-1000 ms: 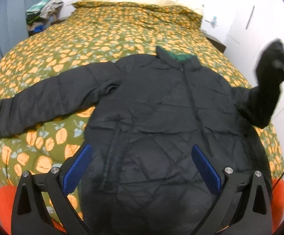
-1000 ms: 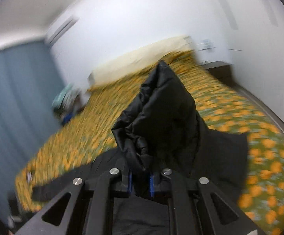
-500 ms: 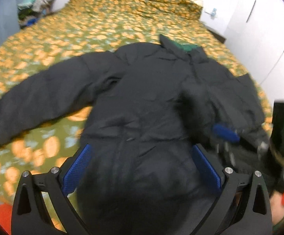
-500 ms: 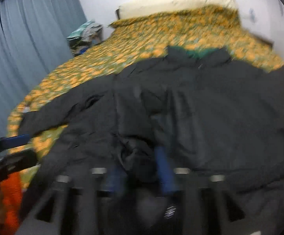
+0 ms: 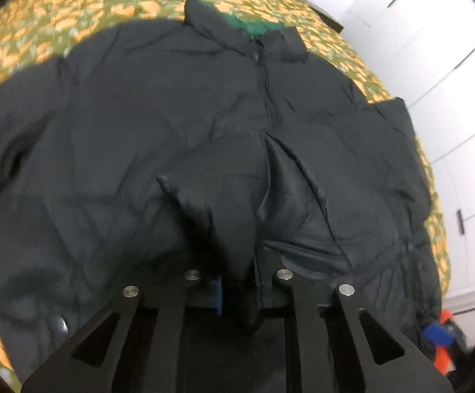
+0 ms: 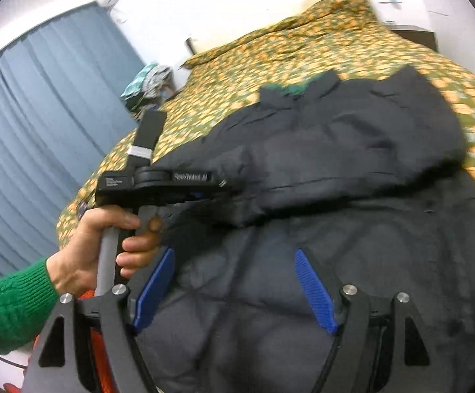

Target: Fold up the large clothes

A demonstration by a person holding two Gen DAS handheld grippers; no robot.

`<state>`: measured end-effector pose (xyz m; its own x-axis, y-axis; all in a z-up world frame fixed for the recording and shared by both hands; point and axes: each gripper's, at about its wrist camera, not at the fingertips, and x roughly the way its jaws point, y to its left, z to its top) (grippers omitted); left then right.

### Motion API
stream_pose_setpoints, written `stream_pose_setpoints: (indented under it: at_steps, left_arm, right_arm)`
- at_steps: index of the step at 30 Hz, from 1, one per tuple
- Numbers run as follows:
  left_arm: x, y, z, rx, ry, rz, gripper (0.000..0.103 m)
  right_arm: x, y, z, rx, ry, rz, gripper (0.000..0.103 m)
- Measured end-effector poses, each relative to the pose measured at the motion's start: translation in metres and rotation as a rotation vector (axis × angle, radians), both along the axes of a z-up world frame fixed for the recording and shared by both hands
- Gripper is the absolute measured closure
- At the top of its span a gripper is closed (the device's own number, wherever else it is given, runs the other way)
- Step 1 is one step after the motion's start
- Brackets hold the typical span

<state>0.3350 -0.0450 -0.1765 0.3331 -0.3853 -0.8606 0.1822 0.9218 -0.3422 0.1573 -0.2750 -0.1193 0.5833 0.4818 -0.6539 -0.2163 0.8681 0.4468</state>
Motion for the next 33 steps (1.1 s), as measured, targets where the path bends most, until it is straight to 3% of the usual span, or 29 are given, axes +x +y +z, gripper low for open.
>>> stream_pose_setpoints:
  at_steps: [4,7,10,13,19,23,25,27,30,33]
  left_arm:
    - [0.036,0.010,0.053,0.037,-0.162,0.020,0.094]
    - [0.063,0.027,0.070,0.106,-0.231,0.058,0.094]
    - [0.078,0.039,0.058,0.196,-0.238,0.080,0.094]
    - [0.079,0.056,0.034,0.221,-0.195,0.099,0.094]
    - [0.072,0.074,-0.005,0.216,-0.150,0.142,0.090]
    - [0.070,0.079,-0.020,0.225,-0.150,0.143,0.085]
    - [0.068,0.080,-0.026,0.213,-0.152,0.139,0.083]
    - [0.066,0.082,-0.033,0.195,-0.155,0.145,0.082]
    - [0.063,0.080,-0.037,0.201,-0.168,0.146,0.082]
    - [0.062,0.080,-0.039,0.193,-0.173,0.151,0.082]
  right_arm:
    - [0.018,-0.055,0.021,0.019,-0.031,-0.103,0.026]
    - [0.056,-0.102,0.040,-0.020,-0.053,-0.197,0.026]
    - [0.097,-0.132,0.045,-0.048,-0.045,-0.252,0.029]
    - [0.142,-0.153,0.040,-0.039,-0.008,-0.306,0.034]
    - [0.211,-0.129,0.013,-0.123,0.024,-0.245,0.034]
    - [0.249,-0.107,-0.040,-0.191,0.130,-0.173,0.035]
    - [0.257,-0.100,-0.074,-0.231,0.225,-0.145,0.036]
    - [0.259,-0.096,-0.092,-0.258,0.250,-0.127,0.036]
    - [0.263,-0.090,-0.092,-0.299,0.269,-0.118,0.036]
    - [0.271,-0.090,-0.066,-0.301,0.269,-0.115,0.036]
